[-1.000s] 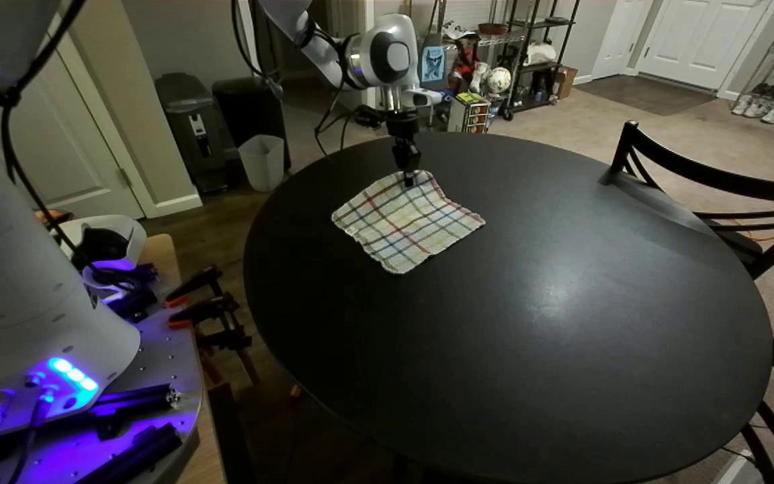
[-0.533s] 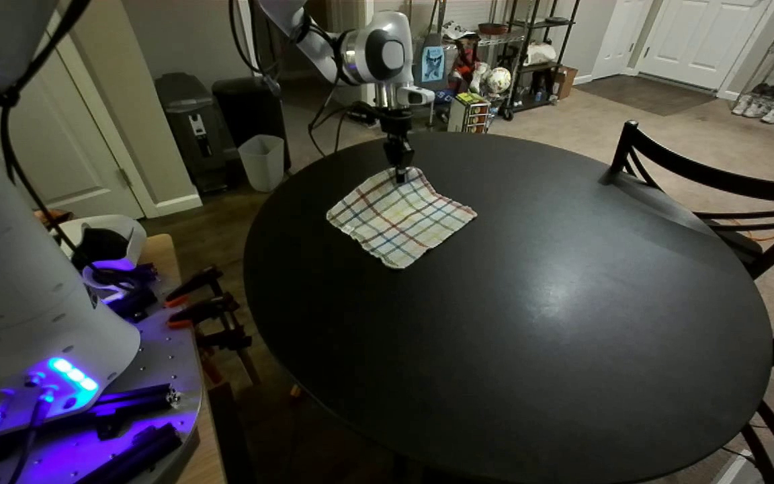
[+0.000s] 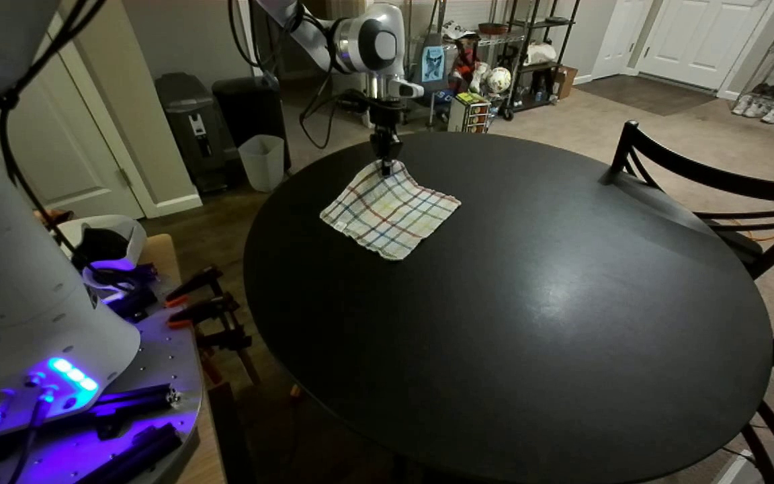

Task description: Fold the towel on the table

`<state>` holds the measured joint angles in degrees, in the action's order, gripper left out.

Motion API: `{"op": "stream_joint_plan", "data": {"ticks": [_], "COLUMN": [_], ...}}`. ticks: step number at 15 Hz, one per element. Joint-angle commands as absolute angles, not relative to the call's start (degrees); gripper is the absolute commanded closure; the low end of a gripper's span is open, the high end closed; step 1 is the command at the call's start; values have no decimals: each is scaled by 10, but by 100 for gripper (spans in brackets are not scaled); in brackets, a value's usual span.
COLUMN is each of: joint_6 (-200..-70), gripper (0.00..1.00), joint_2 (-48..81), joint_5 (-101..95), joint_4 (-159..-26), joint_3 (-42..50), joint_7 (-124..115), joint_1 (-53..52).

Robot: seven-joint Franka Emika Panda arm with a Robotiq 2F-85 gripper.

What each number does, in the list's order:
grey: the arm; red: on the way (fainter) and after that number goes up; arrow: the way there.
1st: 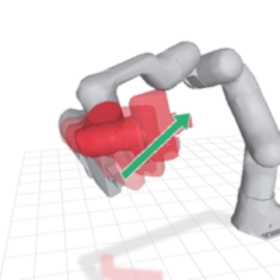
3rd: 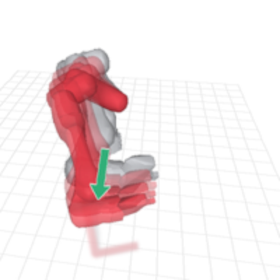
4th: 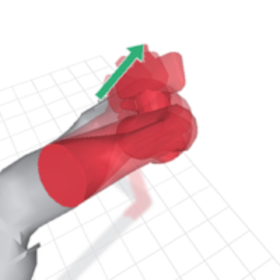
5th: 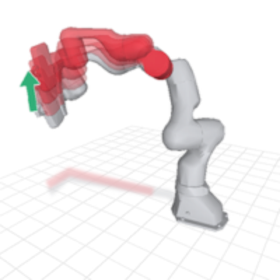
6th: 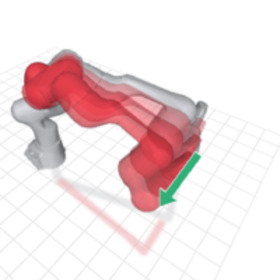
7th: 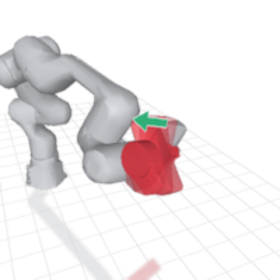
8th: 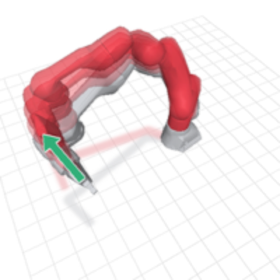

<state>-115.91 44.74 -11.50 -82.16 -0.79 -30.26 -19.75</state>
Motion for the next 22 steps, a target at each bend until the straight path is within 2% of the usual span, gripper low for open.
{"op": "stream_joint_plan", "data": {"ticks": [1, 15, 22], "joint_6": [-1133, -1141, -1158], "gripper": [99, 99, 99], "joint_2": [458, 514, 525], "joint_5": [-102, -89, -103], "joint_4": [-792, -710, -706], "joint_3": [-6, 5, 25], "joint_7": [-280, -202, -222], "joint_1": [-192, -124, -130]}}
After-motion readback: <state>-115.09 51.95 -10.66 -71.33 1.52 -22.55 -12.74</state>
